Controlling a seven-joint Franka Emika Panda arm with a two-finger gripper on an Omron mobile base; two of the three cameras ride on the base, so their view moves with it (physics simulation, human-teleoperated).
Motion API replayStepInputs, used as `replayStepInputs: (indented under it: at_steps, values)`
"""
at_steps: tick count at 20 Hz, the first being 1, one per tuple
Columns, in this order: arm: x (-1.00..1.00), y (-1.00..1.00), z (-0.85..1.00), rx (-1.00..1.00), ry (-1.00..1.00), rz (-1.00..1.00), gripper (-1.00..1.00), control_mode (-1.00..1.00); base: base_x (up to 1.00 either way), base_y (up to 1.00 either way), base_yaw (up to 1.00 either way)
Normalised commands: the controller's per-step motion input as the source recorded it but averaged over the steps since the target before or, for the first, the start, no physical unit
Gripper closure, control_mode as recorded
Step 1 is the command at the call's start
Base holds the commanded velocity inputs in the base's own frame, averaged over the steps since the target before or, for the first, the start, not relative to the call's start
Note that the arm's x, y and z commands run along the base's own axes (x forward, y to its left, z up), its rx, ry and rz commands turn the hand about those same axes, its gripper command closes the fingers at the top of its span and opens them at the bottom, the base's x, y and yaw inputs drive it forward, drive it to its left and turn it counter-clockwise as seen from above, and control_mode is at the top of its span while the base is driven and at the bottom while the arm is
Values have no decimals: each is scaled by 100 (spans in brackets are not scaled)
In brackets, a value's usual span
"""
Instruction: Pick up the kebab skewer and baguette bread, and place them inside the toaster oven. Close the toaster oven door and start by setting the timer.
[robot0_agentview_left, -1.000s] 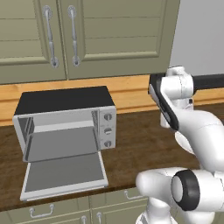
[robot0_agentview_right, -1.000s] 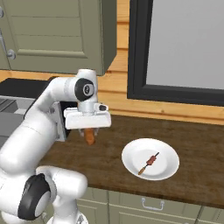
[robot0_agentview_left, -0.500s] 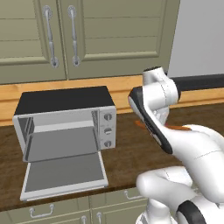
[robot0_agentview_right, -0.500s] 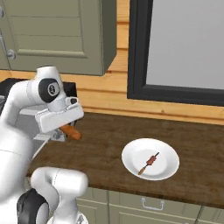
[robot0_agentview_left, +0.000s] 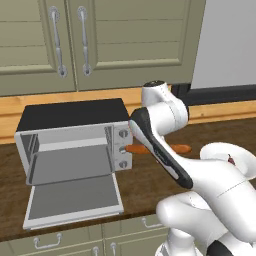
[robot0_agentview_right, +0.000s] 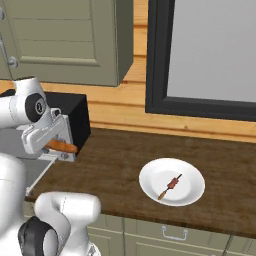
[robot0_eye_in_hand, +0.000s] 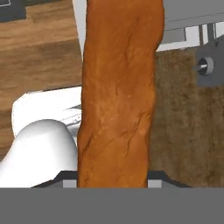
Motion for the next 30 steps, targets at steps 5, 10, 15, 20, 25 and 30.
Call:
replayStepInputs:
  at_steps: [5, 10, 15, 20, 25, 30]
  values:
    - [22, 100, -8, 0, -2, 40, 100, -100, 0, 0, 0]
    - [37, 99, -17, 0, 0, 39, 100, -100, 0, 0, 0]
    - [23, 84, -15, 3, -11, 9, 100, -100, 0, 0, 0]
    - [2, 72, 0, 3, -23, -10, 100, -100, 0, 0, 0]
    - [39, 11, 0, 9, -21, -1, 100, -100, 0, 0, 0]
    - [21, 20, -8, 7, -23, -3, 100, -100, 0, 0, 0]
